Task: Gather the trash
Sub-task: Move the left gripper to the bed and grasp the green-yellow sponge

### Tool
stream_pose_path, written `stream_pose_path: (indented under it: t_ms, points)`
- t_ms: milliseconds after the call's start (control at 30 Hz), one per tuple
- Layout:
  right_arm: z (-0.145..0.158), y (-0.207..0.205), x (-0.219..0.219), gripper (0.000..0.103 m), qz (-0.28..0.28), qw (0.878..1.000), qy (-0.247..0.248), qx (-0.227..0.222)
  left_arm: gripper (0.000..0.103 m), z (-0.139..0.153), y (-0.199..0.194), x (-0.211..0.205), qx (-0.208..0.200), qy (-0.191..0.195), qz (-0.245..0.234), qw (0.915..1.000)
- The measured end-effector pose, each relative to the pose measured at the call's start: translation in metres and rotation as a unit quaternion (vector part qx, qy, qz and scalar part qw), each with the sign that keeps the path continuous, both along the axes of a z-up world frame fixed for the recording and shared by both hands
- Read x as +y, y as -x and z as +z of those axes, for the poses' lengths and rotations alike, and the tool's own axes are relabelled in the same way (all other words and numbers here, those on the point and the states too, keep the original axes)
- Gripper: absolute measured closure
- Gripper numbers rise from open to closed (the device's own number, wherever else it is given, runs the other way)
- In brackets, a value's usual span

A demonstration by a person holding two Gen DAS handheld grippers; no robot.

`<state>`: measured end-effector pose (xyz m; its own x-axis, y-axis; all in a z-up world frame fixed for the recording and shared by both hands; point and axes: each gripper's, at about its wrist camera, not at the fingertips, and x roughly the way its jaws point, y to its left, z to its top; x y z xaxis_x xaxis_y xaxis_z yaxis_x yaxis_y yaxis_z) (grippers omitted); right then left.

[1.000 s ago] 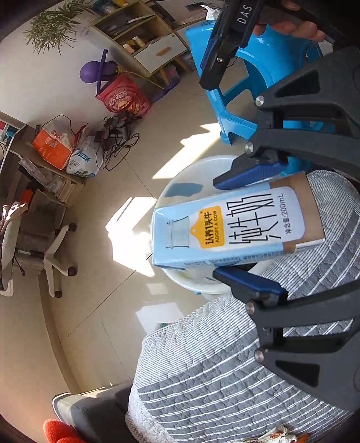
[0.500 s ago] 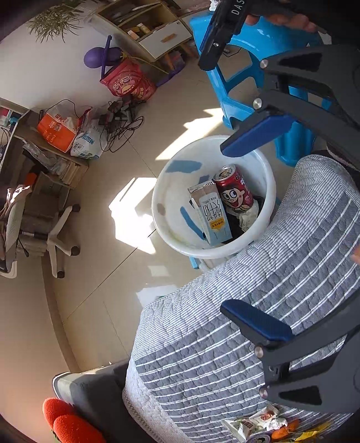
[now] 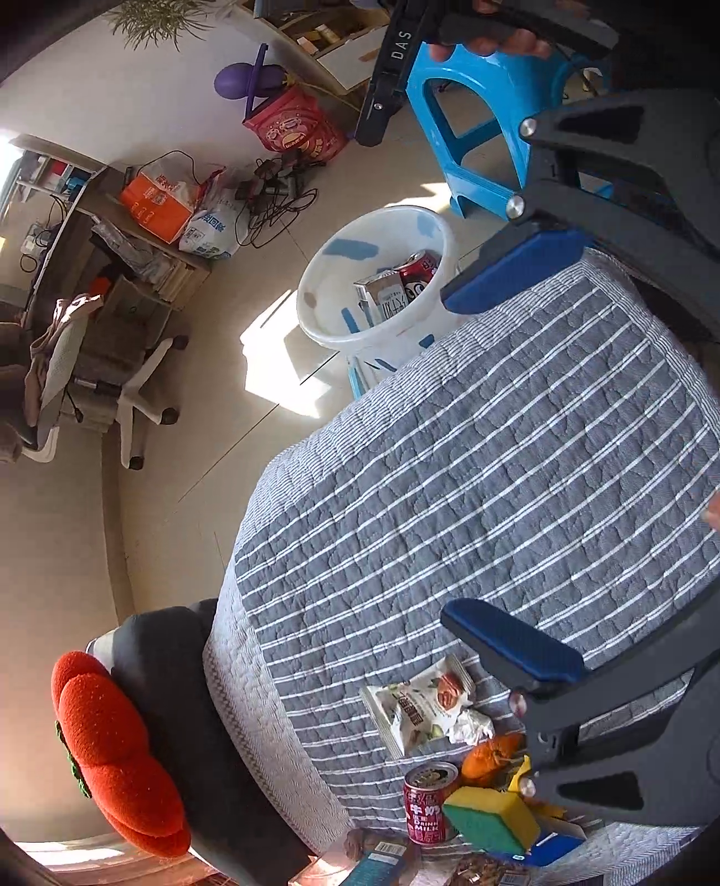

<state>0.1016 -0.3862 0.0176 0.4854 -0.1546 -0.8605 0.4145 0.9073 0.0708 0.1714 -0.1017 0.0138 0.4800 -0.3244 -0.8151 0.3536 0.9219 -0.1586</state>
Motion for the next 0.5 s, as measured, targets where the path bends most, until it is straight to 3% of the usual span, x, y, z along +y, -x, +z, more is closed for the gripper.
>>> stream_pose_path:
  t_ms: [200,500]
  points:
    - [-0.001,-0.019,0.035,0.022,0.026,1.0,-0.004,0.003,0.001,0.002,0.011,0.057,-0.024,-0.029,0.062,0.9974]
    - [-0.012,-0.047,0.096,0.022,0.07,0.997,-0.007,0.018,0.001,-0.004,0.015,0.141,-0.009,-0.052,0.128,0.9904]
